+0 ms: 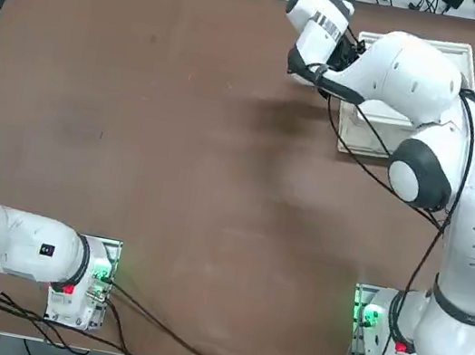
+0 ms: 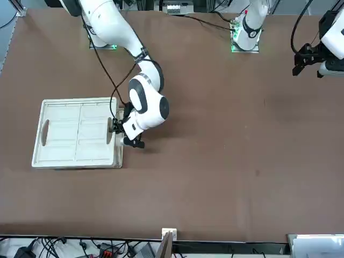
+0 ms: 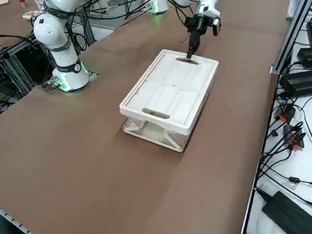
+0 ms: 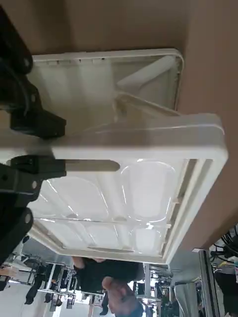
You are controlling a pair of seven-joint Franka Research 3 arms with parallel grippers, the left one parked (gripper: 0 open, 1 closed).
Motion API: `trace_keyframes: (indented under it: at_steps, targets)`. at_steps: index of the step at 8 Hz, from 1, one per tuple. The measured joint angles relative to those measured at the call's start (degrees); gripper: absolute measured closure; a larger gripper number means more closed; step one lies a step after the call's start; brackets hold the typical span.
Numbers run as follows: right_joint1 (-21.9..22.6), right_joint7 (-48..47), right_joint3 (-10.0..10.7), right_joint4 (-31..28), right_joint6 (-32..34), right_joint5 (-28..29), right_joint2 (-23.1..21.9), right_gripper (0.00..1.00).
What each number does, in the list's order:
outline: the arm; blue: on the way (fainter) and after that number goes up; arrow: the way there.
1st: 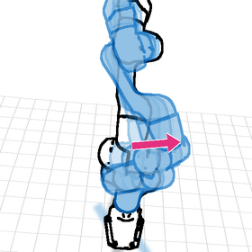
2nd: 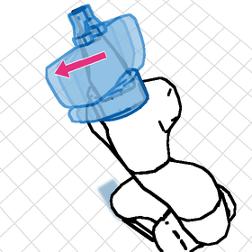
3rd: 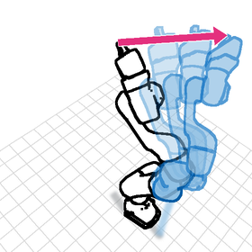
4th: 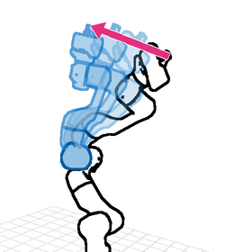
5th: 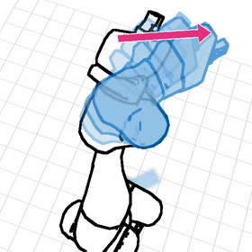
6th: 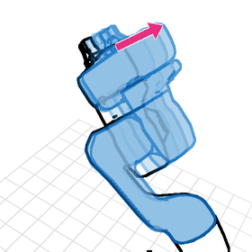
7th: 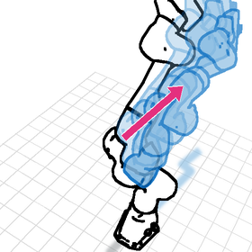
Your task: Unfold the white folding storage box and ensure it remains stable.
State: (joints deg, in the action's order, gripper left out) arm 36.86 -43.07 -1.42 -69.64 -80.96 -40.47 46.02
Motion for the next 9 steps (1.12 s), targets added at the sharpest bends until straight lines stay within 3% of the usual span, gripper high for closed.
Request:
trace_keyframes:
  at_steps: [9]
  targets:
    - [1.5, 0.0, 0.1, 2.5, 3.4, -4.3, 0.0, 0.76]
